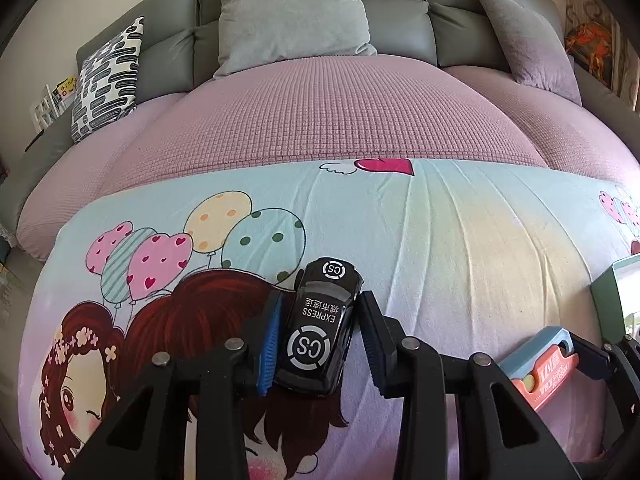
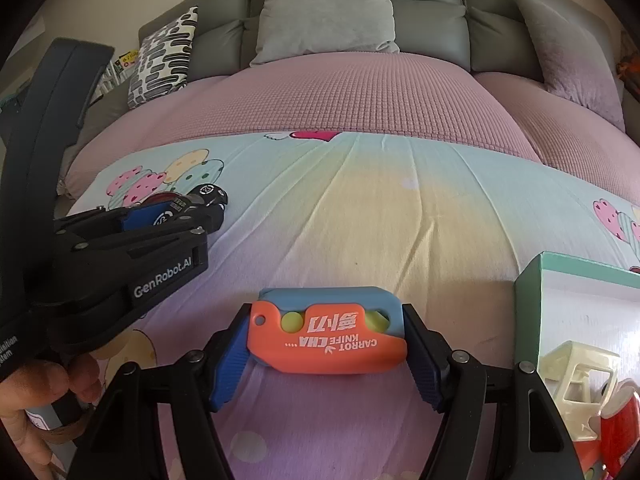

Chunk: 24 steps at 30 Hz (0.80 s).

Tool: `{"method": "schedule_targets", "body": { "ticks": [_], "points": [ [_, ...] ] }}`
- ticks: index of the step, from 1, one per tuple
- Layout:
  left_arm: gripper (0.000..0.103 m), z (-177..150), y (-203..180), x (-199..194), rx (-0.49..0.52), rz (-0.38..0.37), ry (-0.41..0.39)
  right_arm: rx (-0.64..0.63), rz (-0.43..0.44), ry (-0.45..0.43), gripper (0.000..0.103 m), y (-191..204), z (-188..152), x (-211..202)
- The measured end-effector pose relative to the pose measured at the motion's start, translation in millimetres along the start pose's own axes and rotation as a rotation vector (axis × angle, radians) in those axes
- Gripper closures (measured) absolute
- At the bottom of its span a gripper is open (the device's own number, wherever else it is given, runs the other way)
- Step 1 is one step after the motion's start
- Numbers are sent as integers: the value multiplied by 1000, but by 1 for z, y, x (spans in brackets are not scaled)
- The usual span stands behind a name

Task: Organize rigid objects
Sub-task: 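Close right tool on the orange carrot toy knife while left grasps the black toy car, then carry the toy knife and toy car over the tray with both tools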

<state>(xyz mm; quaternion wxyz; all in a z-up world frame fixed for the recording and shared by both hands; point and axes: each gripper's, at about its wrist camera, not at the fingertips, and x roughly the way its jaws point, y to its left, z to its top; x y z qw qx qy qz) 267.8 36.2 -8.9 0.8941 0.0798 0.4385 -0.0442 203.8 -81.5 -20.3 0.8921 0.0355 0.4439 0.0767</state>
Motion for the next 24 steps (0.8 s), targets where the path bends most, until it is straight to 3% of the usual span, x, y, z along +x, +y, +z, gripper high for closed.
{"method": "schedule_targets", "body": {
  "ticks": [10, 18, 24],
  "points": [
    [66, -14, 5, -38, -107, -9, -37, 22, 40, -4, 30, -2, -4, -21],
    [66, -26, -4, -99, -185, -7, -100, 66, 40, -39, 30, -16, -17, -69],
    [66, -40, -35, -141, -203, -43, -140, 119, 2, -83, 30, -41, -38, -119]
  ]
}}
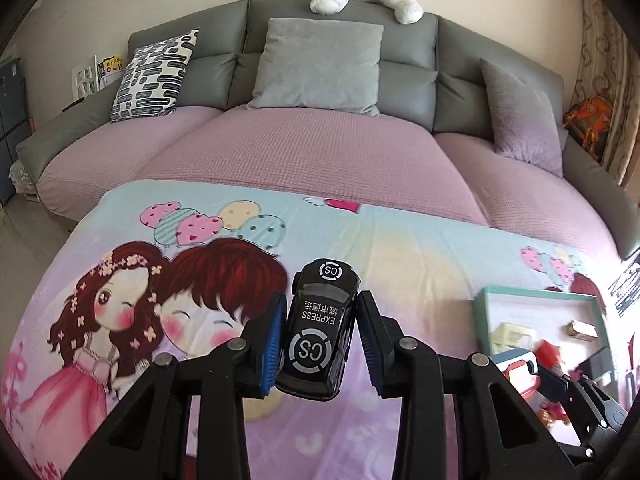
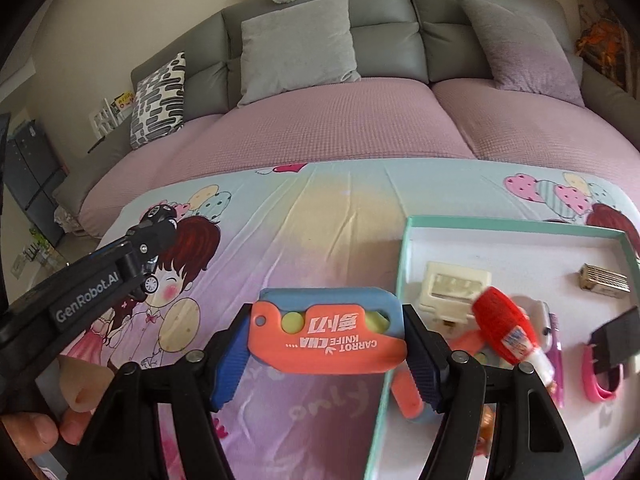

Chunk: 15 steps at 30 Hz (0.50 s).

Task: Organize rigid objects
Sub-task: 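Carry the toy knife and toy car over the tray with both tools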

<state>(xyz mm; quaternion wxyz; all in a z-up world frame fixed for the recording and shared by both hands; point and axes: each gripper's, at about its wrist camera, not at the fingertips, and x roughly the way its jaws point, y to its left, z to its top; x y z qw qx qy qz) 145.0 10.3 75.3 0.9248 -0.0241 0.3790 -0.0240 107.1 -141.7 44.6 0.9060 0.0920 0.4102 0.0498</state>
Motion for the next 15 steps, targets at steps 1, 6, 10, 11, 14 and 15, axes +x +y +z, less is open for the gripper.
{"method": "schedule_targets", "body": {
  "ticks": [1, 6, 10, 11, 14, 15],
  "points": [
    [66, -4, -5, -5, -6, -13, 1, 11, -13, -9, 30, -7, -3, -9],
    [65, -27, -41, -22, 0, -57, 13, 79, -102, -31, 30, -51, -18, -45],
    [66, -43, -72, -29, 33, -87, 36, 141, -183, -33, 30, -88, -31, -66],
    [65, -47, -79, -31, 42, -93, 42, 159, -196, -28, 30, -98, -35, -70],
    [65, -57, -102, -33, 74, -115, 63, 198, -227, -15, 30, -123, -44, -76],
    [65, -60, -110, -34, 85, -120, 67, 209, -244, -9, 30, -130, -47, -78]
  ]
}}
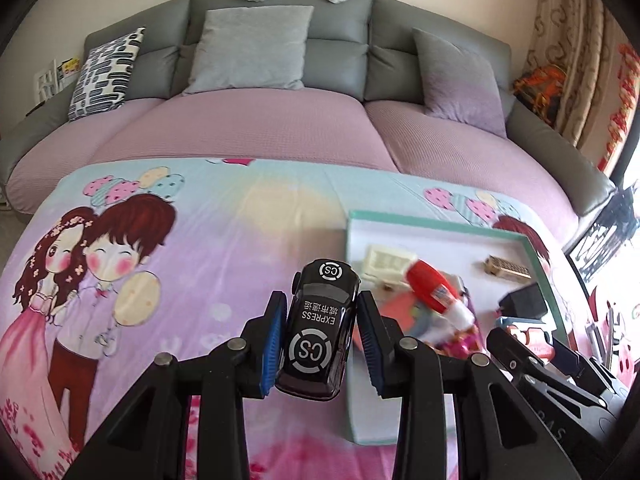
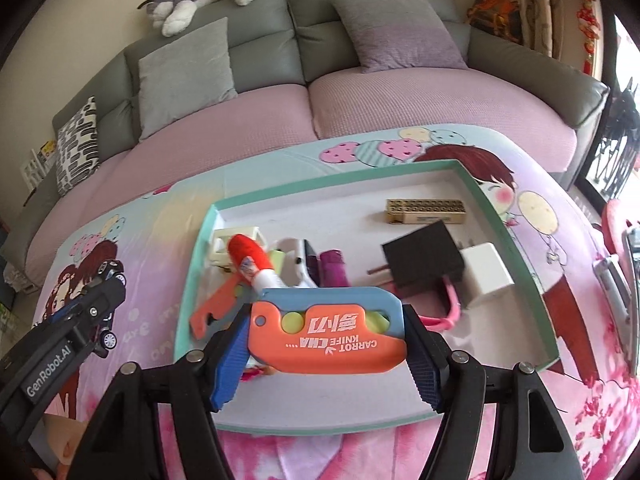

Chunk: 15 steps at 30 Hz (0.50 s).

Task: Organize rigid objects
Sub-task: 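Carry the toy knife and toy car over the tray with both tools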

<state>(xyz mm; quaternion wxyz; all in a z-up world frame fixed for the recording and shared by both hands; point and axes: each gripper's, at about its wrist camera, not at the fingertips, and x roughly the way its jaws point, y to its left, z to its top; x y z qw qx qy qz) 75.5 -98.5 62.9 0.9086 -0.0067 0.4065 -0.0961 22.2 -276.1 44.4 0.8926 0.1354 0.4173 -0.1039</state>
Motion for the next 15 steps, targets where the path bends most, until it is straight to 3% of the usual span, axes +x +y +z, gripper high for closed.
{"method": "schedule_targets", "body": {
  "ticks": [6, 15],
  "points": [
    [65, -15, -36, 10, 55, -21, 43, 41, -35, 10, 30, -32, -2, 0],
    [65, -24, -49, 19, 91, -18, 73, 41, -13, 41, 30, -41, -4, 7]
  ]
}}
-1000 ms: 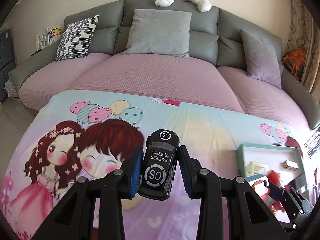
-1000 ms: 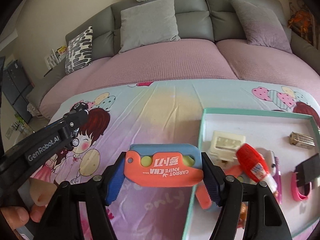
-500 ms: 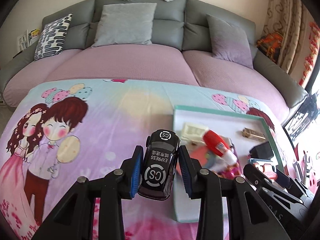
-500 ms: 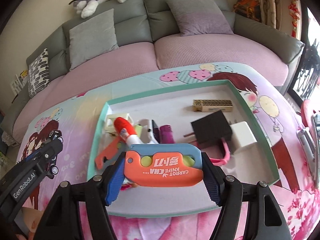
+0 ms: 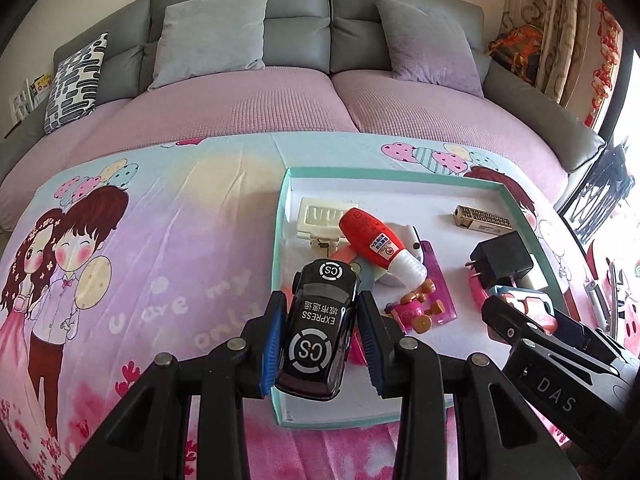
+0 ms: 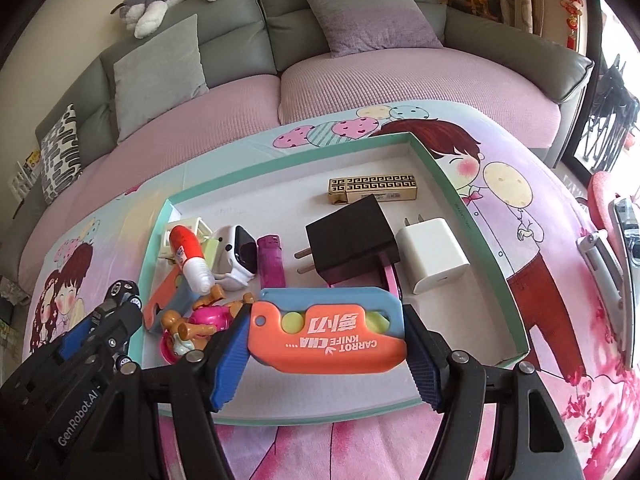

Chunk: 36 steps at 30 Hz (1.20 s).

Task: Organize rigid objects
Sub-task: 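Carry the toy knife and toy car over the tray with both tools, then open right tool to drop the toy knife while left releases the toy car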

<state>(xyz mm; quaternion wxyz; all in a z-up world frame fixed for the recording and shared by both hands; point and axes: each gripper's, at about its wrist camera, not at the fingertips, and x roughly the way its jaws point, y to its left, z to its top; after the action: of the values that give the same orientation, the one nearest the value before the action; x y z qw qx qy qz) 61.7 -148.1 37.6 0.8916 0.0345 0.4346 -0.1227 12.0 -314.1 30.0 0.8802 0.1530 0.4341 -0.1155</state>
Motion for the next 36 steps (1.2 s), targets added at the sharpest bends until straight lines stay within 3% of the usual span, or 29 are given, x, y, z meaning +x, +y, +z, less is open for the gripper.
{"method": "schedule_targets", "body": {
  "ticks": [10, 21, 29, 32, 36],
  "points": [
    [65, -2, -2, 13, -7, -11, 77, 3, 18, 15, 30, -5, 2, 5],
    [65, -2, -8, 17, 3, 19, 93, -2, 5, 48, 30, -12, 3, 12],
    [53, 0, -6, 14, 3, 59, 101, -32, -12, 75, 30, -10, 1, 18],
    [30, 1, -6, 12, 9, 86, 101, -54, -35, 83, 30, -9, 0, 20],
    [26, 3, -3, 7, -4, 95, 88, -48, -29, 84, 28, -10, 1, 20]
  ]
}}
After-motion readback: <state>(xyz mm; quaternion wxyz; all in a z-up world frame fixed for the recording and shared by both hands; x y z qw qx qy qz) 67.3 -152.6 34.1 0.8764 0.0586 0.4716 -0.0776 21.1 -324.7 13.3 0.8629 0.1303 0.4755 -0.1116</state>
